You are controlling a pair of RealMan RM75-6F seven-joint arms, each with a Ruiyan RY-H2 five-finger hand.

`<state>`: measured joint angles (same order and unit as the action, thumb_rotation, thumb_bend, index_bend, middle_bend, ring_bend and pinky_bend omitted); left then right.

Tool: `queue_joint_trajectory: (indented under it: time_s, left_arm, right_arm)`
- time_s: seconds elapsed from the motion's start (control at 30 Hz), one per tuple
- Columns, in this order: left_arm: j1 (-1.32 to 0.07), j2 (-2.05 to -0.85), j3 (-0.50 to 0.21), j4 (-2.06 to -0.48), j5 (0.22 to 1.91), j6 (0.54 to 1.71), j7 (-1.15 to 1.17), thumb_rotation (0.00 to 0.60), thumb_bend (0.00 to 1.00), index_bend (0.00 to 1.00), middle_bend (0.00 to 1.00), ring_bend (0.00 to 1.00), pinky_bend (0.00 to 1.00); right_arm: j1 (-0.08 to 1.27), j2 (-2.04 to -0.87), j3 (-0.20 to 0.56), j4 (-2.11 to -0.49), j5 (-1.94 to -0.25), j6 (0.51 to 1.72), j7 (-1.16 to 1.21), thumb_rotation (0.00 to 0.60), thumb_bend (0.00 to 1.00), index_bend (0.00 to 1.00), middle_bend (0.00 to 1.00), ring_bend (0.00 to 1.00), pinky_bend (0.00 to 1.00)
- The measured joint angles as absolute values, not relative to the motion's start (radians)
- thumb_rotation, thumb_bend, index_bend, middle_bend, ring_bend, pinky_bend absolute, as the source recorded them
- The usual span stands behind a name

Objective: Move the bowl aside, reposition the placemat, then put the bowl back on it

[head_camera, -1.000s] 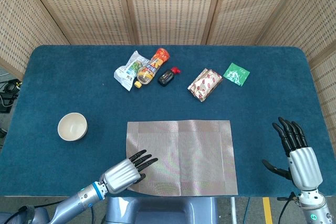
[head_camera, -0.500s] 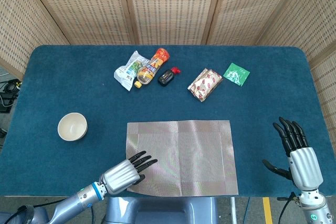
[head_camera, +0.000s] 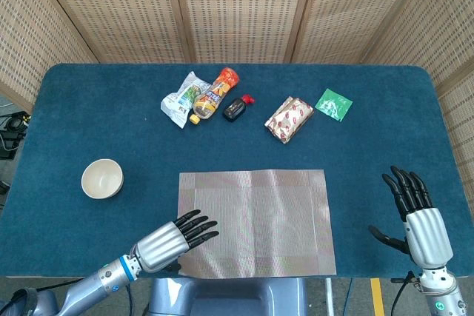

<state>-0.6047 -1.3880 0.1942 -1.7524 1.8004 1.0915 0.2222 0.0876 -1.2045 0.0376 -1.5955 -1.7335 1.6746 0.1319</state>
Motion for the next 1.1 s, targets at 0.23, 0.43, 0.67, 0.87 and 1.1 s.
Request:
queue_joint_trajectory:
  time_s: [0.23, 0.43, 0.67, 0.87, 1.1]
  left_arm:
    - [-0.574, -1.309, 0.191, -1.769, 1.807, 1.178, 0.161, 0.6, 0.07, 0.01, 0.0, 0.0, 0.0]
    - [-0.529, -1.234, 0.183, -1.767, 1.798, 1.257, 0.147, 0.6, 0.08, 0.07, 0.0, 0.0, 0.0]
    - [-0.458, -1.194, 0.182, -1.69, 1.756, 1.329, 0.14, 0.6, 0.09, 0.11, 0.0, 0.0, 0.0]
    - [-0.383, -1.195, 0.18, -1.541, 1.678, 1.37, 0.121, 0.6, 0.1, 0.19, 0.0, 0.0, 0.0]
    - [-0.311, -1.246, 0.159, -1.325, 1.591, 1.389, 0.047, 0.6, 0.11, 0.24, 0.0, 0.0, 0.0]
  right_arm:
    - [0.089, -1.206, 0.038, -1.595, -1.729, 1.668, 0.129, 0.6, 0.2, 0.06, 0.0, 0.0, 0.0]
    - [0.09, -1.207, 0.037, -1.595, -1.727, 1.662, 0.123, 0.6, 0.2, 0.06, 0.0, 0.0, 0.0]
    - [0.091, -1.209, 0.03, -1.596, -1.737, 1.655, 0.109, 0.6, 0.2, 0.06, 0.0, 0.0, 0.0]
    - [0.092, -1.215, 0.02, -1.597, -1.748, 1.645, 0.09, 0.6, 0.2, 0.06, 0.0, 0.0, 0.0]
    - [0.095, -1.225, 0.014, -1.595, -1.753, 1.634, 0.069, 0.6, 0.2, 0.06, 0.0, 0.0, 0.0]
